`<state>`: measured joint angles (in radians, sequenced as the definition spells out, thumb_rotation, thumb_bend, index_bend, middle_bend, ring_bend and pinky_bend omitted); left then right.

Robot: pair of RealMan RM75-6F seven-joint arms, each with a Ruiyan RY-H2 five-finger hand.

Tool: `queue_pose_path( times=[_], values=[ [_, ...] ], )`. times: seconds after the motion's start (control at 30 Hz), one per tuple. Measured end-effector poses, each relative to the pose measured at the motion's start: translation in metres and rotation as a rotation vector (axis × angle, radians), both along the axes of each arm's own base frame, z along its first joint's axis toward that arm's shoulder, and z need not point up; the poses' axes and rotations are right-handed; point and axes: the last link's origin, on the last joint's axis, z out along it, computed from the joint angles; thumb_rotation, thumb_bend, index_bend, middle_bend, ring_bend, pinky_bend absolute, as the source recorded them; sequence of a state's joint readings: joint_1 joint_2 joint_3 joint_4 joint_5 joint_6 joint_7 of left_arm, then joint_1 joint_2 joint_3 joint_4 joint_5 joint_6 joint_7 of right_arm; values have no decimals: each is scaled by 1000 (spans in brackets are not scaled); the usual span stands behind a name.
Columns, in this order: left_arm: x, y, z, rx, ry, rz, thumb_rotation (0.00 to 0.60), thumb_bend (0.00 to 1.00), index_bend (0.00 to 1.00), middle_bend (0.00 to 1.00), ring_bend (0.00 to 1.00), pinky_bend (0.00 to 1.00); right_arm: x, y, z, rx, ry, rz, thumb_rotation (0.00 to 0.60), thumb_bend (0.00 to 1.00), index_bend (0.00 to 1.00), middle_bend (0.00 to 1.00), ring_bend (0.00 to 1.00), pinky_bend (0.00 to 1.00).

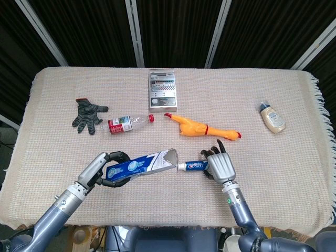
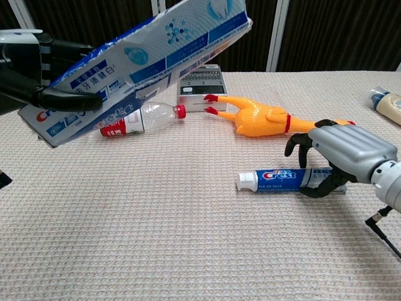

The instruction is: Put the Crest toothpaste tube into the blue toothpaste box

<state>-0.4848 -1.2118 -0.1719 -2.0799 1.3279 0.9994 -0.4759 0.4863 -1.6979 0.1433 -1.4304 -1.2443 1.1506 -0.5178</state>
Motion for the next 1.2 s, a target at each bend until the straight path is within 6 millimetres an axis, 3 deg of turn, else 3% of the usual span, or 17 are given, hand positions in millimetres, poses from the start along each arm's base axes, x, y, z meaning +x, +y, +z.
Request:
queue_pose_path(
  times=[0.4,0.7,1.07,1.2],
  values=[
    [-4,-1,-3,-3,5,9,600,396,534,497,373,366,-10,-3,2,-10,17,-21,600,238,329,430,256,16],
    [-1,-3,-7,-15,16,-1,600,397,534,495,373,366,-14,-2,12,-31,4,-12,600,239,361,479,256,16],
    [1,-4,-9,-20,26,2,600,396,536,494,373,366,-21,-2,6,-11,15,-37,600,239,362,479,256,16],
    [0,-5,-10,-25,30,4,600,396,536,494,373,366,-22,-2,4,-12,16,-37,600,239,418,488,268,16]
  ],
)
